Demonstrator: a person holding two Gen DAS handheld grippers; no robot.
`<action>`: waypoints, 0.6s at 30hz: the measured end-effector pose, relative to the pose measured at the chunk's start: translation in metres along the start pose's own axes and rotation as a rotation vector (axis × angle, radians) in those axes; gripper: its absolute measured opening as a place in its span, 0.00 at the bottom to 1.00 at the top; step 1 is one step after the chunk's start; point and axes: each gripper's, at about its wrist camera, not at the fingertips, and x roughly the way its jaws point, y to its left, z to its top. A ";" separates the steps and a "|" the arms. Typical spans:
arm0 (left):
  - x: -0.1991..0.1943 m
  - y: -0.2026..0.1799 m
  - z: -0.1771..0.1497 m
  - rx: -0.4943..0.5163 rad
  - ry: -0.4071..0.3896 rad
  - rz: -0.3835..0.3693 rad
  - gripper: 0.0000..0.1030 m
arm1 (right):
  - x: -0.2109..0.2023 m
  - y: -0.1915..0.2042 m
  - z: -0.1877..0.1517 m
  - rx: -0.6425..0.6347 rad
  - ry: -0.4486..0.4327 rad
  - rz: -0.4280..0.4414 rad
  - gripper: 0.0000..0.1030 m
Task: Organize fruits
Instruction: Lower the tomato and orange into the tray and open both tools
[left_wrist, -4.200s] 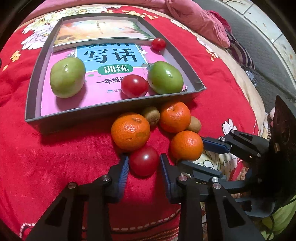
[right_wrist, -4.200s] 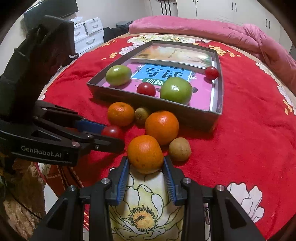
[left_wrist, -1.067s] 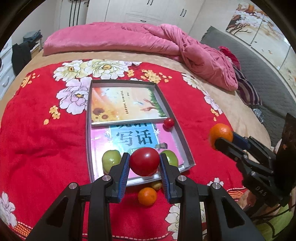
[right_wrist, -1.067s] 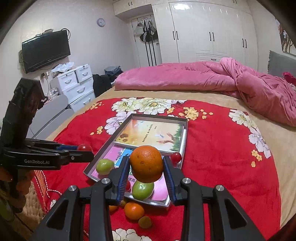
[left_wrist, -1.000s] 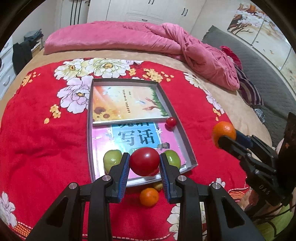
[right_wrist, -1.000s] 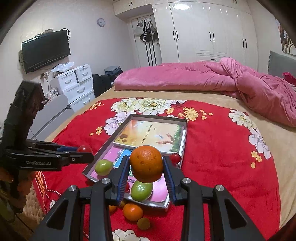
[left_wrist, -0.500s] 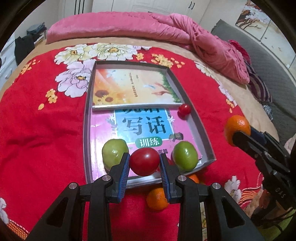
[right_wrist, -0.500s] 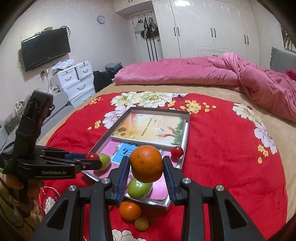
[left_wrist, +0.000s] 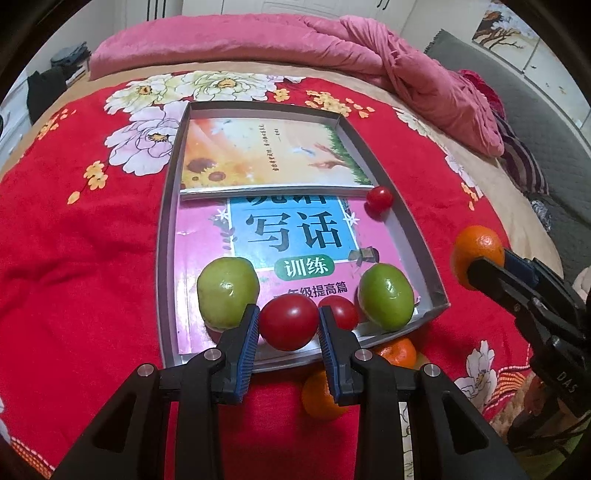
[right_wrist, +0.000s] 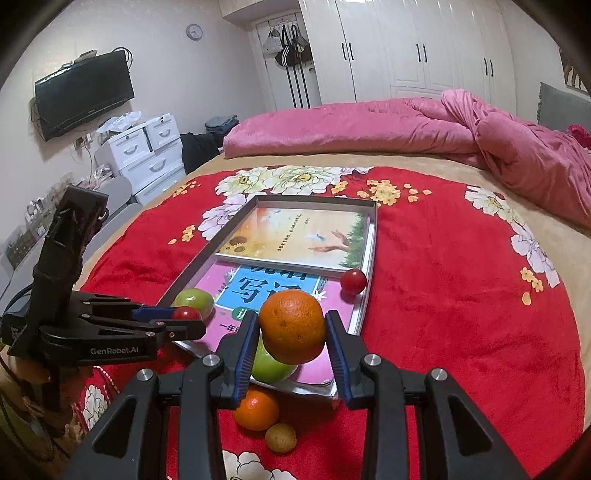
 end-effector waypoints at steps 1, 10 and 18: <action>0.000 0.000 0.000 0.002 0.000 0.000 0.32 | 0.001 0.000 0.000 0.000 0.003 -0.004 0.36; 0.008 0.000 0.001 0.007 0.016 -0.005 0.32 | 0.008 -0.006 -0.005 0.010 0.026 -0.017 0.36; 0.016 -0.003 -0.002 0.010 0.035 -0.004 0.32 | 0.015 -0.007 -0.009 -0.004 0.049 -0.039 0.36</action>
